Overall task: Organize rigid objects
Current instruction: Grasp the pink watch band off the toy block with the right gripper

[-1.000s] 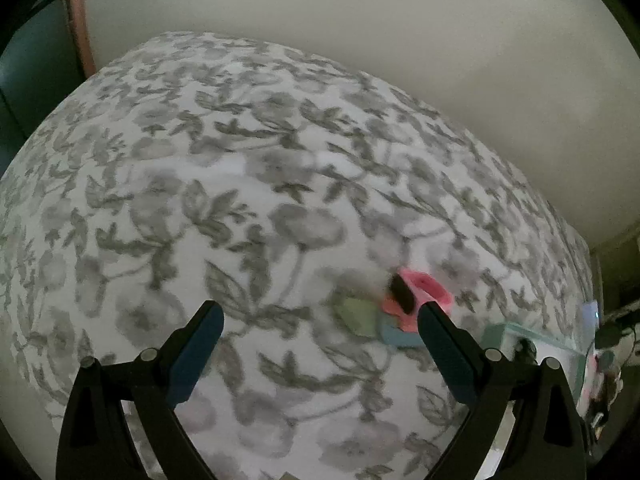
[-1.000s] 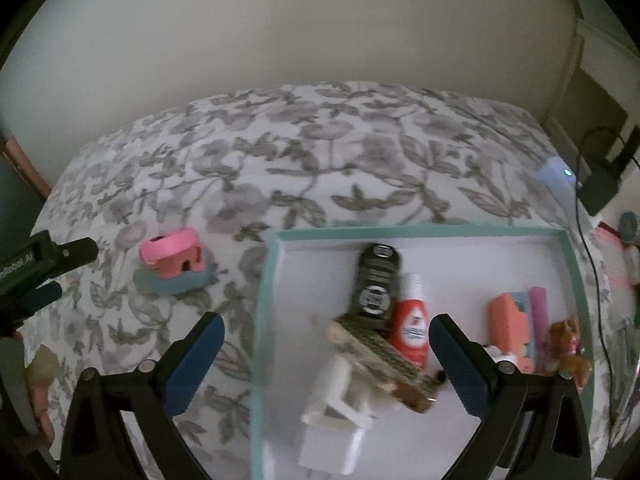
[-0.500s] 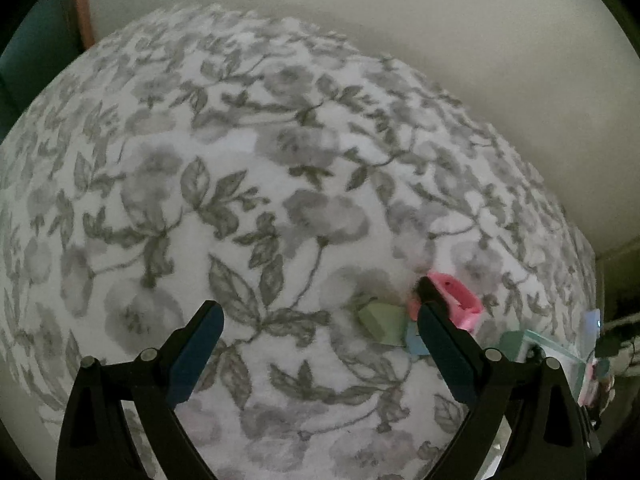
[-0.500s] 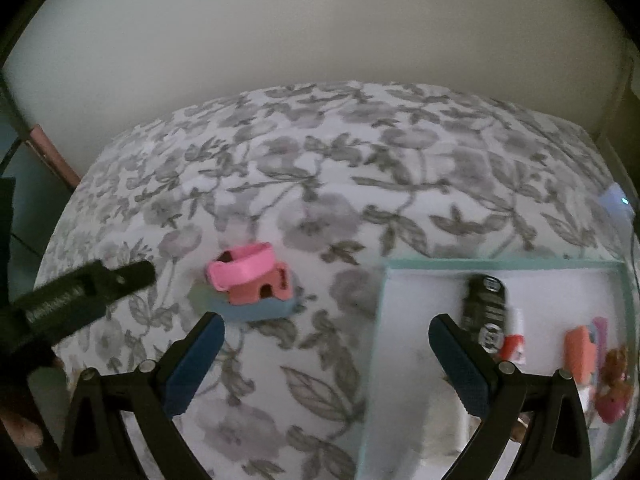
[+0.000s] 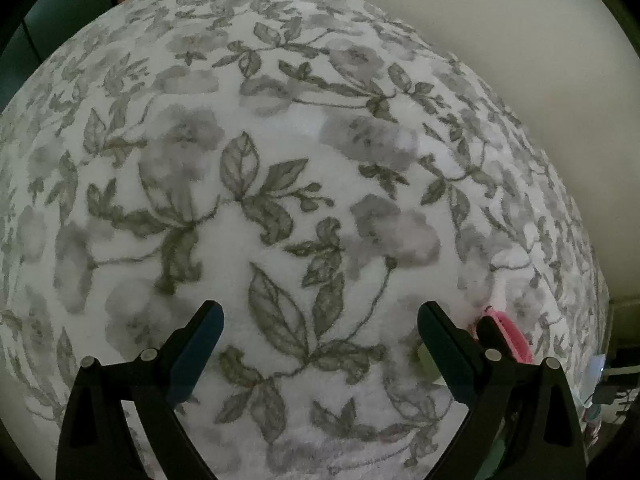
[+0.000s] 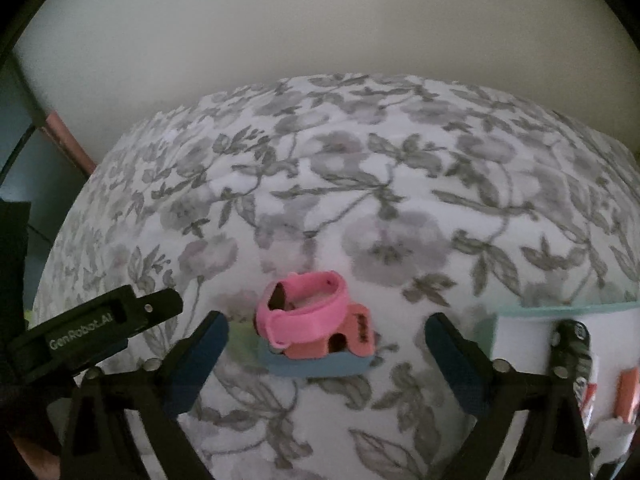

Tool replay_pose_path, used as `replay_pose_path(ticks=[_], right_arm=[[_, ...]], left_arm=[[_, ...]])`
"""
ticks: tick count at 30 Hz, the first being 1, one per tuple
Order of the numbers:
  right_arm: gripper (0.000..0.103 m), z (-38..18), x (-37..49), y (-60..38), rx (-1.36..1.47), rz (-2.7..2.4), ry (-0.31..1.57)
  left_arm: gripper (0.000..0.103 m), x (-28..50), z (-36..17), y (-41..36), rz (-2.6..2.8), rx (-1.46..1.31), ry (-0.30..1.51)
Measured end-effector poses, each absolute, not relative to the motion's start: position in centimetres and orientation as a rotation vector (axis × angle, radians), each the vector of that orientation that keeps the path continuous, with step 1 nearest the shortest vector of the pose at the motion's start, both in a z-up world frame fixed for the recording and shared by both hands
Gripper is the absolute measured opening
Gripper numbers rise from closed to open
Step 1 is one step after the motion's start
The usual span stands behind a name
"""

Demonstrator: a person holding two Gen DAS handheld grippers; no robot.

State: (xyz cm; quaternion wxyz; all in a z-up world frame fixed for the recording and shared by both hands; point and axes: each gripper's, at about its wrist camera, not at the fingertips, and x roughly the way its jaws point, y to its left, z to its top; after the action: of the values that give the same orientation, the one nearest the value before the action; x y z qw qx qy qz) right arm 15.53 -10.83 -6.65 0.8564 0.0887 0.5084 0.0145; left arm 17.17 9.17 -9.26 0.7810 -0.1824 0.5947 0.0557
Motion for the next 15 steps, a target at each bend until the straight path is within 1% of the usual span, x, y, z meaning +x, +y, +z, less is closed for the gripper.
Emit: replay_pose_path(ticks=[1, 3, 4, 9, 10, 12, 13, 15], right_arm=[[0.096, -6.8, 15.7, -10.6, 0.173, 0.026, 1.07], [0.087, -7.2, 15.9, -10.3, 0.146, 0.014, 1.071], [0.086, -7.4, 16.0, -10.2, 0.143, 0.012, 1.075], [0.067, -7.5, 16.2, -10.5, 0.171, 0.029, 1.072], [0.066, -7.5, 16.2, -10.5, 0.178, 0.033, 1.072], [0.06, -7.4, 16.2, -10.6, 0.19, 0.044, 1.07], [0.058, -7.3, 16.2, -10.7, 0.197, 0.046, 1.067], [0.051, -7.1, 16.1, -10.7, 0.207, 0.057, 1.063]], left_arm=[[0.098, 17.2, -9.4, 9.2, 0.121, -0.395, 1.289], [0.098, 17.3, -9.6, 9.1, 0.12, -0.393, 1.297], [0.098, 17.3, -9.7, 9.1, 0.118, -0.391, 1.298], [0.098, 17.4, -9.7, 8.9, 0.102, -0.384, 1.306], [0.098, 17.5, -9.6, 8.9, 0.099, -0.384, 1.307], [0.098, 17.5, -9.7, 8.3, 0.086, -0.382, 1.311], [0.098, 17.5, -9.7, 8.1, 0.081, -0.38, 1.313], [0.098, 17.6, -9.6, 7.7, 0.073, -0.381, 1.315]])
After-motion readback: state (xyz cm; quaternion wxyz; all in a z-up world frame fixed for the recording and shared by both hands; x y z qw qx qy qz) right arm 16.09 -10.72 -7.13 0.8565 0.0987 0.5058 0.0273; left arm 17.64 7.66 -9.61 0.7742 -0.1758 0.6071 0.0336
